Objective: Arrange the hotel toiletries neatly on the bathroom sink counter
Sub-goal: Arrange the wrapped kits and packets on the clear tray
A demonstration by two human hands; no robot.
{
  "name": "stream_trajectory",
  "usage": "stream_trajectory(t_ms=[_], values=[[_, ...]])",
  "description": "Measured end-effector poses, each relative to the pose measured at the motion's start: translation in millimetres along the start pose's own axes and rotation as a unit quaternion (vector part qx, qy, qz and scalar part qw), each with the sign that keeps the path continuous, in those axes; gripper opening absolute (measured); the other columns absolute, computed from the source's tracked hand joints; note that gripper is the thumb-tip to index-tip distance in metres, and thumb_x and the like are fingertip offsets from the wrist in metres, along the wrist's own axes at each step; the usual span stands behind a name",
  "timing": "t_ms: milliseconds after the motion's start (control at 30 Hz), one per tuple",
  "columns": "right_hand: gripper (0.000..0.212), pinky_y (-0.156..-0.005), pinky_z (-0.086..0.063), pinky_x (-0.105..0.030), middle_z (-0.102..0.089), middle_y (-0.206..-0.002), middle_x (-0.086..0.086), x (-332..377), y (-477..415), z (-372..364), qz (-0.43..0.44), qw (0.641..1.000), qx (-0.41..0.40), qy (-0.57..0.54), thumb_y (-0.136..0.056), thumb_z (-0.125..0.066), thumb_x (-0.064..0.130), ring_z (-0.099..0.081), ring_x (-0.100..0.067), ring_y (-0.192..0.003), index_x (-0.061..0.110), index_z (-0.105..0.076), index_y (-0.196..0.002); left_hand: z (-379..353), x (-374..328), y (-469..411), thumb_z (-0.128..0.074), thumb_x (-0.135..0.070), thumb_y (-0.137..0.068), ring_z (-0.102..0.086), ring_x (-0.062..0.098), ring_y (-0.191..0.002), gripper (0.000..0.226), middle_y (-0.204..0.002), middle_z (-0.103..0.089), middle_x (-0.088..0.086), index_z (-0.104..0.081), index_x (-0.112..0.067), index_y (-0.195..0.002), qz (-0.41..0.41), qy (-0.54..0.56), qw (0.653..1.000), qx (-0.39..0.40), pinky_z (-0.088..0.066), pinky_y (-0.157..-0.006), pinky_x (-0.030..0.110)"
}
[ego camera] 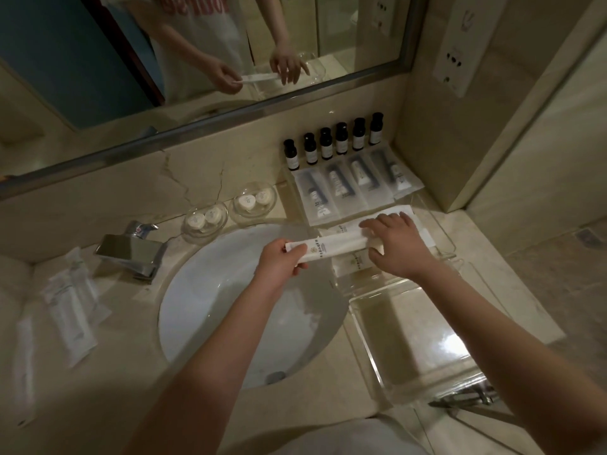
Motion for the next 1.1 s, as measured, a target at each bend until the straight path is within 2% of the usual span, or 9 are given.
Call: stream_trajectory(t_ms=[100,200,300,367,433,600,733,900,1100], values=[[0.049,-0.103,-0.036,-0.052,-0.063,-0.108,-0.004,8,8,-3,0.054,0.996,-0.058,0.039,-0.073,-0.065,0.031,-0.057,-0.027,-0.104,0.021,-0.059,-0.12,-17,5,3,-0.056,-0.01,-0.091,-0.062,0.01,-0.054,0.011,-0.08,-0.065,0.006,-0.055,-0.014,-0.081,0.035,0.059,0.998,0.005,-0.044,-0.054,0.023],[0.034,-0.075,-0.047,-0.038,-0.066,-0.094,-0.006,8,17,-2,0.096,0.986,-0.13,0.036,-0.07,-0.077,0.018,-0.06,-0.028,-0.085,0.019,-0.068,-0.103,-38,8,5,-0.055,-0.009,-0.092,-0.062,0.008,-0.05,0.013,-0.076,-0.064,0.005,-0.054,-0.014,-0.08,0.062,0.071,0.995,0.03,-0.041,-0.054,0.023],[0.024,-0.06,-0.04,-0.032,-0.064,-0.082,-0.003,-3,27,3,0.095,0.982,-0.153,0.052,-0.07,-0.077,0.015,-0.054,-0.025,-0.073,0.019,-0.072,-0.093,-57,9,3,-0.054,-0.008,-0.092,-0.062,0.002,-0.043,0.014,-0.08,-0.064,0.005,-0.054,-0.013,-0.08,0.072,0.067,0.993,0.068,-0.04,-0.051,0.021],[0.021,-0.061,-0.035,-0.03,-0.062,-0.078,0.0,-12,31,7,0.076,0.984,-0.142,0.08,-0.069,-0.077,0.018,-0.053,-0.025,-0.071,0.022,-0.073,-0.09,-65,5,-3,-0.056,-0.009,-0.091,-0.064,0.006,-0.05,0.012,-0.085,-0.064,0.007,-0.058,-0.011,-0.079,0.043,0.031,0.996,0.068,-0.041,-0.048,0.019],[0.021,-0.062,-0.031,-0.029,-0.061,-0.076,0.0,-23,34,9,0.048,0.988,-0.113,0.092,-0.067,-0.079,0.019,-0.054,-0.026,-0.071,0.024,-0.073,-0.087,-66,-2,-13,-0.059,-0.015,-0.089,-0.063,0.013,-0.069,0.011,-0.088,-0.064,0.005,-0.065,-0.007,-0.085,-0.052,-0.122,0.991,0.033,-0.044,-0.061,0.021],[0.024,-0.052,-0.033,-0.026,-0.056,-0.064,-0.002,-45,26,-1,0.027,0.994,0.001,0.11,-0.054,-0.085,0.015,-0.054,-0.027,-0.059,0.025,-0.074,-0.073,-89,6,-30,-0.052,-0.022,-0.091,-0.049,0.026,-0.115,0.025,-0.116,-0.064,0.005,-0.072,-0.012,-0.102,-0.223,-0.481,0.842,0.099,-0.045,-0.094,0.037],[0.022,-0.051,-0.039,-0.027,-0.058,-0.067,-0.004,-42,13,-21,0.047,0.988,0.074,0.124,-0.057,-0.082,0.019,-0.059,-0.028,-0.063,0.025,-0.075,-0.077,-92,17,-32,-0.051,-0.03,-0.092,-0.04,0.023,-0.128,0.033,-0.133,-0.054,0.0,-0.064,-0.02,-0.121,-0.249,-0.496,0.827,0.096,-0.036,-0.103,0.035],[0.033,-0.079,-0.047,-0.033,-0.056,-0.106,-0.002,-39,8,-37,0.0,0.985,0.157,0.075,-0.082,-0.056,0.027,-0.054,-0.022,-0.102,0.03,-0.064,-0.114,-94,30,-24,-0.054,-0.034,-0.09,-0.036,0.02,-0.129,0.029,-0.132,-0.052,-0.003,-0.068,-0.025,-0.114,-0.263,-0.493,0.82,0.12,-0.028,-0.1,0.032],[0.021,-0.066,-0.036,-0.026,-0.057,-0.098,-0.003,-48,12,-42,-0.06,0.988,0.14,0.006,-0.084,-0.063,0.033,-0.058,-0.022,-0.09,0.02,-0.07,-0.098,-95,33,-23,-0.053,-0.038,-0.09,-0.026,0.019,-0.135,0.034,-0.142,-0.041,-0.003,-0.064,-0.025,-0.119,-0.268,-0.526,0.8,0.11,-0.021,-0.102,0.031]])
Point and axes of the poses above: each hand's wrist, its own y-axis away from the middle knuckle, its own z-axis out of the back of the hand, x = y × z, the point moved 6 cm from there along -y, towards the middle knuckle
